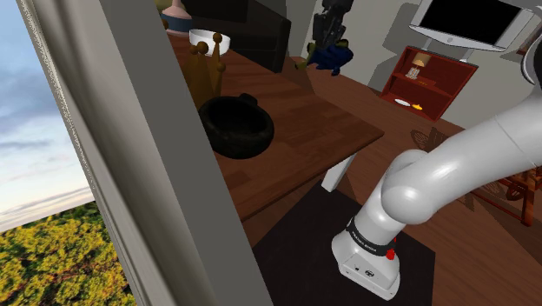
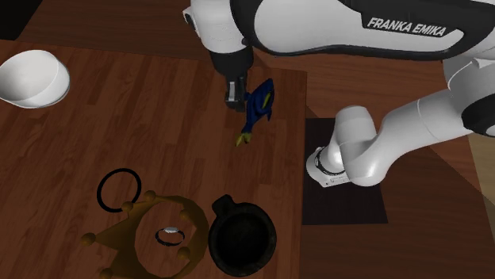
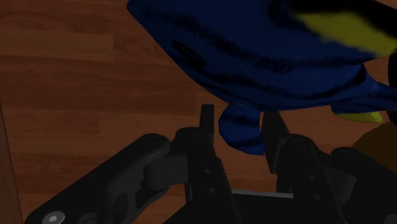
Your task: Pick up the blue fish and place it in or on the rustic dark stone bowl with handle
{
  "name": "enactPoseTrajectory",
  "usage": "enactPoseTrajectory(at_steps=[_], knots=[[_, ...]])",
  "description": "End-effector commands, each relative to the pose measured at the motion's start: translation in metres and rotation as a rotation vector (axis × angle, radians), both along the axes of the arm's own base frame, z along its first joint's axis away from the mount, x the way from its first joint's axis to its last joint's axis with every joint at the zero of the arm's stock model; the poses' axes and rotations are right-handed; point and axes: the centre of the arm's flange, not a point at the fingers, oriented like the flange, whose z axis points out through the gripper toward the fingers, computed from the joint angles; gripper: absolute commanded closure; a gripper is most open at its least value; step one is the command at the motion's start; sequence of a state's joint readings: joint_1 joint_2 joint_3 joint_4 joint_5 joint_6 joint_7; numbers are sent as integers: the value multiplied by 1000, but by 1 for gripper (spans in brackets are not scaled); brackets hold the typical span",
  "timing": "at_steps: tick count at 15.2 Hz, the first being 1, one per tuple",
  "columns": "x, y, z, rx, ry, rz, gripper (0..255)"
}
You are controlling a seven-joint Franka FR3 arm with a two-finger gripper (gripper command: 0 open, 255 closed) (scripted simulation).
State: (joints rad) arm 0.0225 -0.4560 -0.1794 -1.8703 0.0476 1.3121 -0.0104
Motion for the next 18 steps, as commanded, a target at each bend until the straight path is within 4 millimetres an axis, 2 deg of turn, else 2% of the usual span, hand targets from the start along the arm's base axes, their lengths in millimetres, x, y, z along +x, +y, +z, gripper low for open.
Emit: enactPoseTrajectory(at_steps=[1,18], knots=[[4,25,-2,0,0,-2,255],[43,246,-9,0,0,-2,255]])
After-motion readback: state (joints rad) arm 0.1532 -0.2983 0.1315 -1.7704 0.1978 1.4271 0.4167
